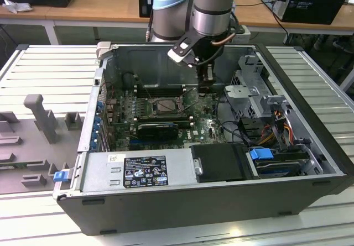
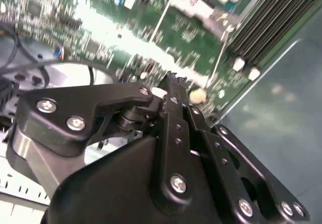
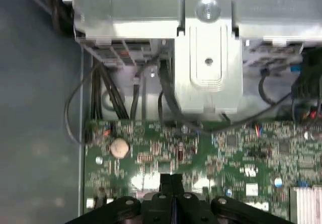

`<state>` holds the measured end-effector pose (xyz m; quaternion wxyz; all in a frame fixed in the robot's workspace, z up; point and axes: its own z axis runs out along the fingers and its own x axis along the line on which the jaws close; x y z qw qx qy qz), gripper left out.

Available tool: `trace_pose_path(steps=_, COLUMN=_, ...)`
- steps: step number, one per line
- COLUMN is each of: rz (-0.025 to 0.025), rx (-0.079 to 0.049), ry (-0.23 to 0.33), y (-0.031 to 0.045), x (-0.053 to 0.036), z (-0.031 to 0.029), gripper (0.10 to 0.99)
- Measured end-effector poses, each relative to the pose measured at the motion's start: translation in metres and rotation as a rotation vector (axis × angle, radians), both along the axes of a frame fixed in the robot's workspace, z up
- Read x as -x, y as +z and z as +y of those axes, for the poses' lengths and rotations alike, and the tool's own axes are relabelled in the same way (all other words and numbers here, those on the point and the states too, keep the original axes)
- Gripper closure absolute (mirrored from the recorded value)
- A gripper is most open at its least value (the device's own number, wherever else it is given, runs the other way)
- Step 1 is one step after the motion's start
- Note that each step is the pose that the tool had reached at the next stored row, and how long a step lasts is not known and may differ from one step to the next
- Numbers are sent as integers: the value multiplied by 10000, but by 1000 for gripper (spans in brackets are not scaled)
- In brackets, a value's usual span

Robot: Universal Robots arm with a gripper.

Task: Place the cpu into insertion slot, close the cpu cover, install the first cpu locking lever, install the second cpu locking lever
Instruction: 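Close the cpu cover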

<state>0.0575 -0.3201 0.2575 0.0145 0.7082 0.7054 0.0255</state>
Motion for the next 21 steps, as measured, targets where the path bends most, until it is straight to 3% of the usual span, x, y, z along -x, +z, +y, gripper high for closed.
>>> trace_pose_path(steps=3, rz=66, rx=-1, ry=0, y=-50, x=-70, z=0, gripper=980)
trace_pose_path(steps=8, rz=204, rx=-1, ry=0, y=-97, x=-9, z=1, gripper=980)
trace_pose_path(steps=13, rz=211, rx=-1, ry=0, y=-98, x=72, z=1, gripper=980)
trace_pose_path(steps=21, rz=210, rx=-10, ry=-1, y=-98, x=96, z=1, gripper=980)
